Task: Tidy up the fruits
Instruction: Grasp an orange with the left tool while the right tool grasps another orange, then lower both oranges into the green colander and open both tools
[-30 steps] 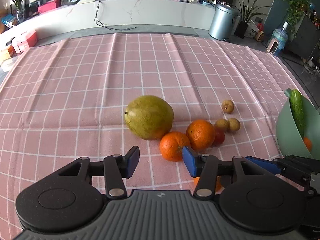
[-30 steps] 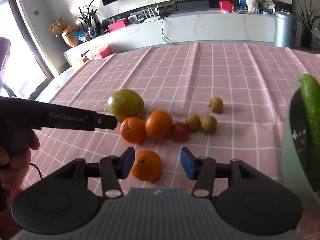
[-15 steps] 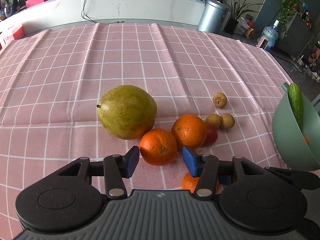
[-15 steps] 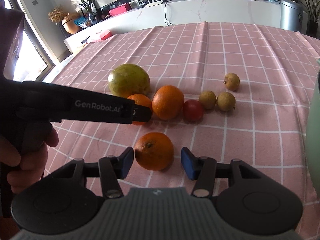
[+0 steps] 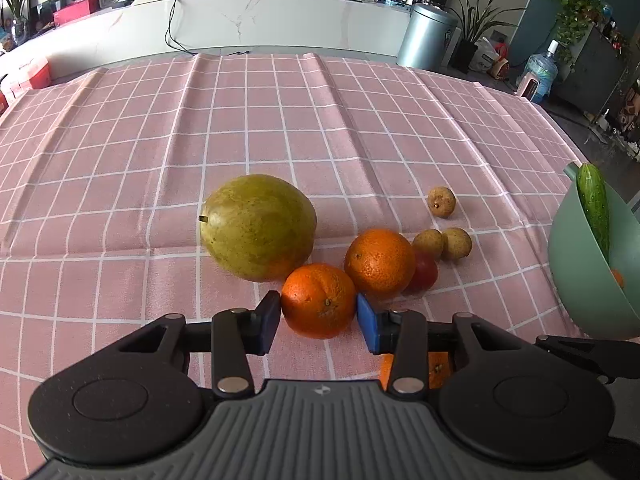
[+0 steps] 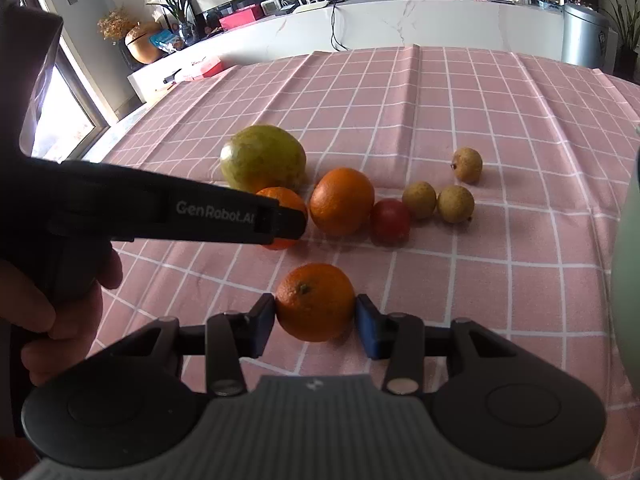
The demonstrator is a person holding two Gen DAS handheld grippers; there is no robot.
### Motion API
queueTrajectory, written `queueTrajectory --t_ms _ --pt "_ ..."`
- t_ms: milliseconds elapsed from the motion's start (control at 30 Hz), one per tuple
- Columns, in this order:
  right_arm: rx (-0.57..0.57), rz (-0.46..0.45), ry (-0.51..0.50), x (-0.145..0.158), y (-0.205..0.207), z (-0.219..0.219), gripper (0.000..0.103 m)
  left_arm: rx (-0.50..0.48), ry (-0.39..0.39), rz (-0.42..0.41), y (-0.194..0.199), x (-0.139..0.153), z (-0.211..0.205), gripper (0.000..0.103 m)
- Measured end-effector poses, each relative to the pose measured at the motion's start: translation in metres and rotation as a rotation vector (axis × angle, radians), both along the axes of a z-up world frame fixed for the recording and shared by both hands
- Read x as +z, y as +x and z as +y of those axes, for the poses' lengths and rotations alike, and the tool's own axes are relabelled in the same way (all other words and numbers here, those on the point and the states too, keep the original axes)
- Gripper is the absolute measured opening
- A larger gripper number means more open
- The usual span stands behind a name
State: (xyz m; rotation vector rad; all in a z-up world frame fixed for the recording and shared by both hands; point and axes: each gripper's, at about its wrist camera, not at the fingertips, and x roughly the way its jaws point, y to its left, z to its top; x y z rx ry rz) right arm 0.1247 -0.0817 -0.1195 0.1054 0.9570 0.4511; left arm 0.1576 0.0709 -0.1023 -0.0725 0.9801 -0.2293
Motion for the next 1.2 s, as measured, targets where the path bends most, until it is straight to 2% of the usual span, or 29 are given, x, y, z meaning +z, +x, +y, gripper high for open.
queueTrajectory --t_ms 167,500,700,867,1067,1200 --pt "-0.018 -0.02 -0.014 0.012 -0.01 -0.01 0.041 0.011 -0.007 -0.026 -0.012 0.012 -0.001 0.047" --pt "-0.09 -0.112 -0.029 0.051 -0.035 -0.055 0.04 -0.061 0.004 -0.149 -0.042 0.058 -0.034 0.047" --pt "-0.183 -0.184 -0.058 0.079 -0.051 -0.107 0.04 -0.192 -0.001 -0.212 -0.054 0.081 -0.084 0.047" --pt "-0.278 -0.207 -0.106 0.093 -0.06 -0.154 0.04 -0.327 -0.014 -0.245 -0.056 0.091 -0.136 0.047" --pt "-0.322 -0.166 -0.165 0.092 -0.057 -0.198 0.041 -0.475 0.01 -0.218 -0.05 0.085 -0.2 0.047" --pt "-0.317 -0.122 -0.222 0.085 -0.049 -0.215 0.041 -0.534 0.042 -0.184 -0.041 0.075 -0.227 0.047"
